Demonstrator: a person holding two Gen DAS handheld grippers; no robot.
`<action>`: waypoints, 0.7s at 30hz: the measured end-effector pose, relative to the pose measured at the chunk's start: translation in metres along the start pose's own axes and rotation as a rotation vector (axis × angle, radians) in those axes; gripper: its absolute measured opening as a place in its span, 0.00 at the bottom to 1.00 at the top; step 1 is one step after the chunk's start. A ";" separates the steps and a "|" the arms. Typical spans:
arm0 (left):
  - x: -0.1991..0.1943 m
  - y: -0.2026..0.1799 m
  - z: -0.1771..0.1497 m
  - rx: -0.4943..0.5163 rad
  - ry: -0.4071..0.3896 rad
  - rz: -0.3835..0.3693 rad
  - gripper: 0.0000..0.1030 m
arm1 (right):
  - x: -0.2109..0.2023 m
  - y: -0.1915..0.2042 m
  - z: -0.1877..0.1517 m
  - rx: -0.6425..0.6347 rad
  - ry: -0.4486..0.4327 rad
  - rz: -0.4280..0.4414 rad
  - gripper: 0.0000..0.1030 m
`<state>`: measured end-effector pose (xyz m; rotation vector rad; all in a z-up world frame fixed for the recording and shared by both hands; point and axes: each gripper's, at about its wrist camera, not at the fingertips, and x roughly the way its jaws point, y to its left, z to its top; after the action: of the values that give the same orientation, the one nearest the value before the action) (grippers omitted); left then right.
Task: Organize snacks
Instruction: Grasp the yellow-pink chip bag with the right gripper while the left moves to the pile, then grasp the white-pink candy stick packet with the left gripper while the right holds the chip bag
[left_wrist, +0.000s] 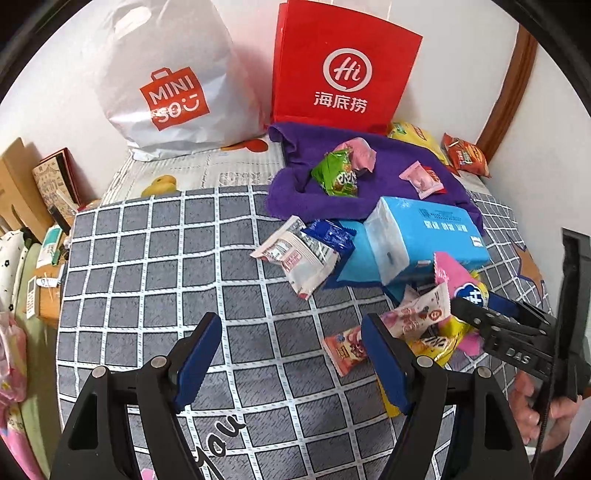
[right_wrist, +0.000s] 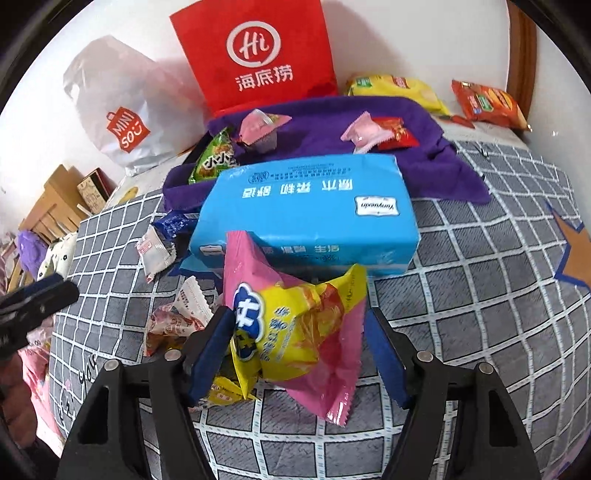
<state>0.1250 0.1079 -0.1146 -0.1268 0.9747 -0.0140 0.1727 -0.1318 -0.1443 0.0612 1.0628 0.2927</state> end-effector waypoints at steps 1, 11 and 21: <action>0.001 -0.001 -0.001 0.001 0.002 -0.004 0.74 | 0.004 0.003 0.000 -0.015 0.007 -0.011 0.70; 0.016 -0.030 -0.009 0.082 0.024 -0.070 0.74 | 0.006 0.003 -0.010 -0.092 0.021 -0.009 0.54; 0.048 -0.065 -0.025 0.309 0.032 -0.017 0.74 | -0.031 -0.037 -0.018 -0.061 -0.052 -0.029 0.53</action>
<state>0.1346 0.0381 -0.1604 0.1499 0.9923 -0.1817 0.1507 -0.1777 -0.1344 -0.0009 1.0023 0.2956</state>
